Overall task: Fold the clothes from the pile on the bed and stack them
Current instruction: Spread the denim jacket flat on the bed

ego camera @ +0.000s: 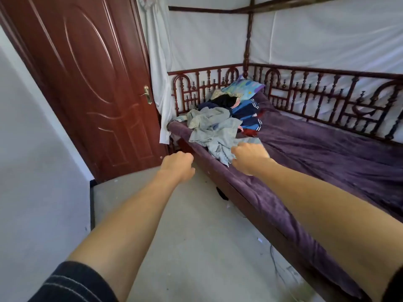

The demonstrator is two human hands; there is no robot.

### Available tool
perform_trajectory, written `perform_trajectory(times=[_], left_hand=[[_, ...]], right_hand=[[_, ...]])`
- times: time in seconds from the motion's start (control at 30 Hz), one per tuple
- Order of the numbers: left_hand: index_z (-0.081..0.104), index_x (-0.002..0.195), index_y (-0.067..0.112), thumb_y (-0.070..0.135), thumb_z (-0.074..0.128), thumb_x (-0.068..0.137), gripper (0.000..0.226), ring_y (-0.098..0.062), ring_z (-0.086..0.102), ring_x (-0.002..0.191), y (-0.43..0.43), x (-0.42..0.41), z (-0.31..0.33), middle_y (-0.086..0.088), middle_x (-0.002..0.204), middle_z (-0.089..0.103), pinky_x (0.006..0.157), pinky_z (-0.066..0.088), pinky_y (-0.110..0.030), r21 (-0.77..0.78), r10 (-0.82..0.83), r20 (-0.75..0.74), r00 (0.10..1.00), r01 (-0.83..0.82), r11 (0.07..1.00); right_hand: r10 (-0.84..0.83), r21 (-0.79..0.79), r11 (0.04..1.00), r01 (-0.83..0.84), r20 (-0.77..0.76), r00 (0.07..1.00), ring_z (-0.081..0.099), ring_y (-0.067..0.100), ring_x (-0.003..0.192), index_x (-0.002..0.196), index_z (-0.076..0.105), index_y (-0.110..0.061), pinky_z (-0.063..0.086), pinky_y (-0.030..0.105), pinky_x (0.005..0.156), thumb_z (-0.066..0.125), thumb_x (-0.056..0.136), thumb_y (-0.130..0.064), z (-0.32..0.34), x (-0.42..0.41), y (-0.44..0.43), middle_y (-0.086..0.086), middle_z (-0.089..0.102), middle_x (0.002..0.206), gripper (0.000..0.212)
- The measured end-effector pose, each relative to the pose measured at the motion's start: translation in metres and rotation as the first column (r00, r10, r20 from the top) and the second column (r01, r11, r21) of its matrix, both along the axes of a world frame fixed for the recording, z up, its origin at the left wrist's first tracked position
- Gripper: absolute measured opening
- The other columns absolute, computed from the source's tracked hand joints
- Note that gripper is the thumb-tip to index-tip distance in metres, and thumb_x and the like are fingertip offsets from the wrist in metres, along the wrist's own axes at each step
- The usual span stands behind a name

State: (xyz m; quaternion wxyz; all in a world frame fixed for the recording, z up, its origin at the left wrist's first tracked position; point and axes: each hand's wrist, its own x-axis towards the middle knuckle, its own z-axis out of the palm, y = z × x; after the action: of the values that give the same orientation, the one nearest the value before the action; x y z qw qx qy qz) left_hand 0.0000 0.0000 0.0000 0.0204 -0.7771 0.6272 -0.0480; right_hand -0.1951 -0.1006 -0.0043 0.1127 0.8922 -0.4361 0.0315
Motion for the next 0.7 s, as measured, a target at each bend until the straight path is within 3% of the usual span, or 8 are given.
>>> perform_trajectory(times=[0.33, 0.7], left_hand=[[0.057, 0.115, 0.018, 0.040, 0.051, 0.091, 0.033, -0.034, 0.057, 0.108, -0.161, 0.047, -0.032, -0.011, 0.118, 0.060, 0.084, 0.045, -0.039, 0.025, 0.055, -0.056, 0.997, -0.054, 0.998], [0.061, 0.117, 0.020, 0.039, 0.054, 0.089, 0.034, -0.033, 0.057, 0.111, -0.313, 0.143, -0.069, -0.012, 0.118, 0.061, 0.088, 0.045, -0.037, 0.044, 0.112, -0.206, 0.972, -0.106, 0.993]], right_hand=[[-0.001, 0.096, 0.995, 0.007, -0.063, 0.998, 0.061, 0.031, 0.094, 0.103, 0.058, -0.012, 0.039, 0.034, 0.063, 0.047, 0.090, -0.020, -0.037, 0.049, -0.181, 0.009, 0.063, 0.106, 0.019], [-0.005, 0.172, 0.985, 0.027, -0.129, 0.992, 0.058, 0.030, 0.108, 0.118, 0.056, -0.015, 0.038, 0.034, 0.072, 0.043, 0.093, -0.020, -0.078, 0.133, -0.352, 0.009, 0.060, 0.119, 0.028]])
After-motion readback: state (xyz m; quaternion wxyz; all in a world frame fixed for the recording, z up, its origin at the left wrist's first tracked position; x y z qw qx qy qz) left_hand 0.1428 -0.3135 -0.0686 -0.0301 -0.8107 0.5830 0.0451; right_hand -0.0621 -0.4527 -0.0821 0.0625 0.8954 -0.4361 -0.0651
